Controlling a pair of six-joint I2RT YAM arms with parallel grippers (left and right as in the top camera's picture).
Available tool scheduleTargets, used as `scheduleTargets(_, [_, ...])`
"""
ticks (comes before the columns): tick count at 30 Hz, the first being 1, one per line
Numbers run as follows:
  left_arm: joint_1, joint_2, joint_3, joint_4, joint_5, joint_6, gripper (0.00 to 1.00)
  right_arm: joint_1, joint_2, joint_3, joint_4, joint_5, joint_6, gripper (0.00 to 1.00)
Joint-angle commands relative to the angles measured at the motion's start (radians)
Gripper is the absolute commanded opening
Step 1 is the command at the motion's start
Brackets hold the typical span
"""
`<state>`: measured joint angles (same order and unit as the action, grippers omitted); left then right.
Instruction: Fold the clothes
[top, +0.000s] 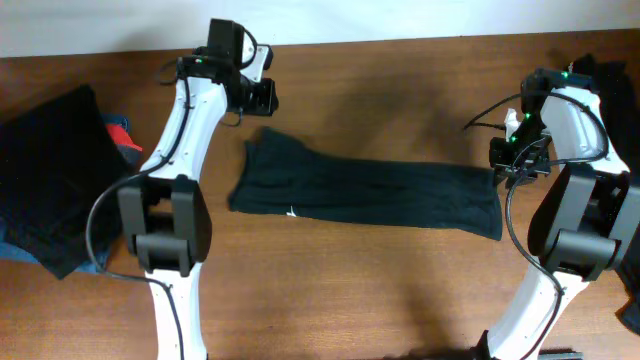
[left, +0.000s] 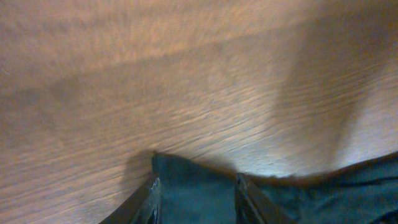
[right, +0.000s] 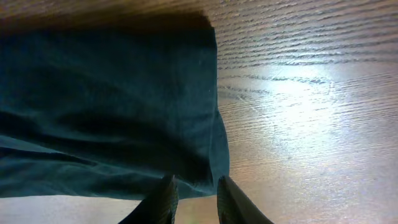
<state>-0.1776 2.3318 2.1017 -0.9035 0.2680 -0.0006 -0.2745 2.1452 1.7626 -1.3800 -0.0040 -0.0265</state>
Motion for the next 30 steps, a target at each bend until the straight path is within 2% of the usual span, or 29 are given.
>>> scheduleTargets(1, [0.006, 0.059, 0.012, -0.018, -0.003, 0.004, 0.38, -0.007, -0.025, 0.017, 0.001, -0.014, 0.005, 0.27])
scheduleTargets(14, [0.006, 0.114, 0.012, -0.101, -0.003, 0.004, 0.38, -0.007, -0.025, 0.016, 0.000, -0.014, 0.005, 0.27])
scheduleTargets(17, [0.006, 0.114, 0.012, -0.111, -0.003, 0.004, 0.33, -0.007, -0.025, 0.016, 0.000, -0.014, 0.005, 0.27])
scheduleTargets(20, [0.006, 0.114, 0.012, -0.121, -0.003, 0.004, 0.32, -0.007, -0.025, 0.016, 0.000, -0.014, 0.006, 0.27])
scheduleTargets(22, [0.006, 0.114, 0.012, -0.127, -0.004, 0.005, 0.34, -0.007, -0.025, 0.016, -0.001, -0.014, 0.005, 0.27])
scheduleTargets(24, [0.008, 0.114, 0.012, -0.126, -0.006, 0.005, 0.47, -0.007, -0.025, 0.016, -0.001, -0.014, 0.005, 0.27])
scheduleTargets(30, [0.010, 0.114, 0.012, -0.126, -0.051, 0.004, 0.47, -0.007, -0.025, 0.016, -0.001, -0.014, 0.005, 0.27])
